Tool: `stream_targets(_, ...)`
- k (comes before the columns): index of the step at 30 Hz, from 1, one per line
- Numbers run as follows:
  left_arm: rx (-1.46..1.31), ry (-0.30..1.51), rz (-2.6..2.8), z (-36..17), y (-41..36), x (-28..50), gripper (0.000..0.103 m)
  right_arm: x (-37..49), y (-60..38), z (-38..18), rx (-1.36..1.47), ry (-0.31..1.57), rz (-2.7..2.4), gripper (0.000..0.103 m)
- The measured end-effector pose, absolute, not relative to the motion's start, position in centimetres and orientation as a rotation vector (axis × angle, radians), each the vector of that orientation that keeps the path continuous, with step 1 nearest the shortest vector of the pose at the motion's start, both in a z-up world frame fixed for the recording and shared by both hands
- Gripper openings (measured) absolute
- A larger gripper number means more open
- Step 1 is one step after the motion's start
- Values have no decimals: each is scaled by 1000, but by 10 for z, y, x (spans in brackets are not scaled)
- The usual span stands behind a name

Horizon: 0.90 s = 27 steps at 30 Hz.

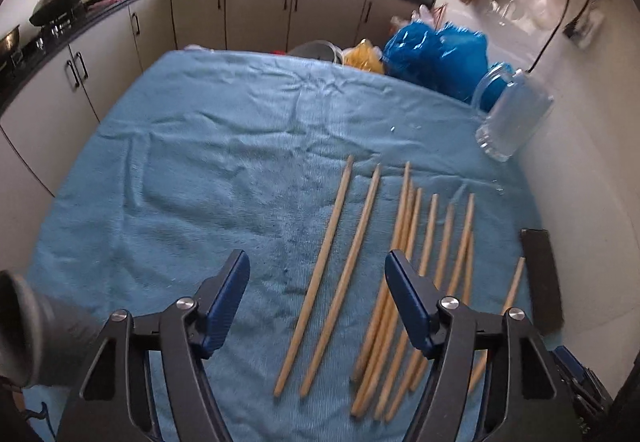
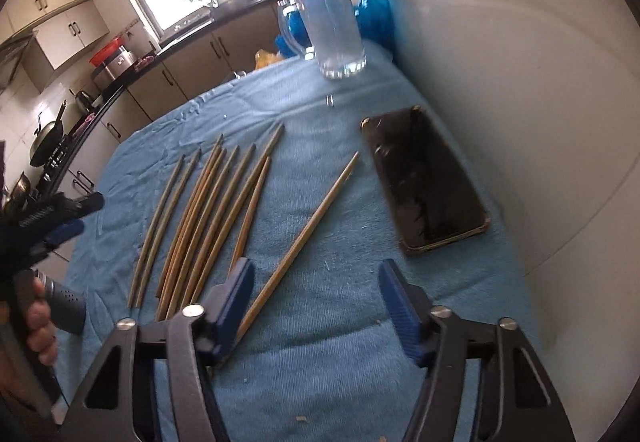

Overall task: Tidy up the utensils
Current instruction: 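Close the left gripper on a wooden chopstick while the right gripper grasps another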

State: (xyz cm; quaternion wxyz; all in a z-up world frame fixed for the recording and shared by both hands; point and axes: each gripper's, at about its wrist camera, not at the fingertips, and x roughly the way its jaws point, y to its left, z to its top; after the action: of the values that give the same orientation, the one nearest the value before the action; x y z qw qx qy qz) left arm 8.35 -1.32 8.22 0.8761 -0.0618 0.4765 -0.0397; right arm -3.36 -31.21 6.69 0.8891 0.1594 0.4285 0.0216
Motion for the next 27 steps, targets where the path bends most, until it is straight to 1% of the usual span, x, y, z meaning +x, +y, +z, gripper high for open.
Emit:
stream_targets(3,-127,1024,-67,66,-16,102,61,-16,-312,58,354,915,53,63)
stream_targets(12,-97,1071,-74,37,-26,152,60,25,-308,47,332,968,41,60)
stream_targets(14,-77,1074,-66,34,-28,159,59,32,-308,44,331,984,31,57)
stream_targets(17,-49,1090,-68,27,-32,169,56,40,-308,40,331,1001,20,57)
stream_targets(19,-36,1105,-69,20,-35,174,50,46,-307,37,324,1010,13,56)
stream_targets(21,-14,1087,-64,20,-39,177,49,50,-306,34,315,1020,8,54)
stream_targets(23,2,1090,-65,20,-41,181,49,55,-305,32,306,1029,1,49)
stream_targets(27,-6,1091,-47,19,-41,186,49,66,-305,31,292,1045,-21,45)
